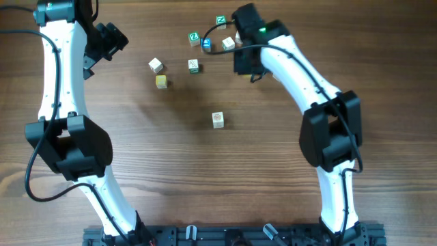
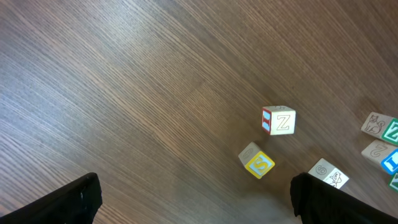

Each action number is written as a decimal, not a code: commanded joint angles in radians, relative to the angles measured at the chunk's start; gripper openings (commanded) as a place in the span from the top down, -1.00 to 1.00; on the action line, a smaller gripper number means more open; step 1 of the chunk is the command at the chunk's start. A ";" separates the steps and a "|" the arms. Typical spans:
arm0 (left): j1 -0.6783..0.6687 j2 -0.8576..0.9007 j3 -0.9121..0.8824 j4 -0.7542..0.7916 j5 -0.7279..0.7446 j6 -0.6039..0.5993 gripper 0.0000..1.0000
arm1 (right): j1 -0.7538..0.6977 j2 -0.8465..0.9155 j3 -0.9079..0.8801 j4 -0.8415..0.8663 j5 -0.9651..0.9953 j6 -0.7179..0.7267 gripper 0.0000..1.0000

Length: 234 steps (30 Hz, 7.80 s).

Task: Form a tower
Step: 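Close the right gripper on the green-lettered J block and lift it, then carry the J block to the tower and lower it onto the M block, then open the right gripper to release the J block on the tower, then move the right gripper back to the far block cluster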

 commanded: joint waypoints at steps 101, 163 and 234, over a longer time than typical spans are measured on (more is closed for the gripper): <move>0.000 -0.003 0.008 0.000 -0.002 0.004 -1.00 | 0.287 -0.230 -0.313 0.000 -0.045 0.200 0.04; 0.000 -0.003 0.008 0.000 -0.002 0.004 -1.00 | 0.286 -0.230 -0.352 0.081 -0.055 0.204 0.24; 0.000 -0.003 0.008 0.000 -0.002 0.004 -1.00 | -0.168 0.109 0.044 0.338 0.074 -0.077 -0.75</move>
